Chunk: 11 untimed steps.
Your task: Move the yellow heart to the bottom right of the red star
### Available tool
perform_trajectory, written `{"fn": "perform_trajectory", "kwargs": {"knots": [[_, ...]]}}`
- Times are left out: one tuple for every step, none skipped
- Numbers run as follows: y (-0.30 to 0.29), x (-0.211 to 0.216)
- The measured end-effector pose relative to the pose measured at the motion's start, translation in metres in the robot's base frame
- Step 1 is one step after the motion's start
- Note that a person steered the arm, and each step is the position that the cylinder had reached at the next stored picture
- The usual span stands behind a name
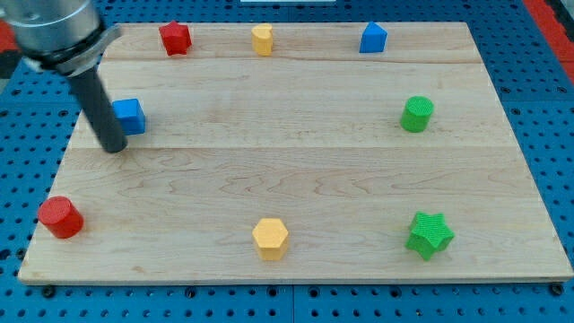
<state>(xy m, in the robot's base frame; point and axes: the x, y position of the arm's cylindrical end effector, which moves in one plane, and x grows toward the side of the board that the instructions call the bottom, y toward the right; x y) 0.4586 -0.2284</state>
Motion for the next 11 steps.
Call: {"fn": "perform_trajectory", "kwargs": {"knots": [[0.034, -0.008], [0.032, -0.027], [0.038, -0.026], [0.126, -0.071], [0.208, -0.136], [0.26, -0.197], [0.24, -0.251], [0.171, -0.253], [0.138, -0.212], [0.147, -0.211], [0.171, -0.211]]}}
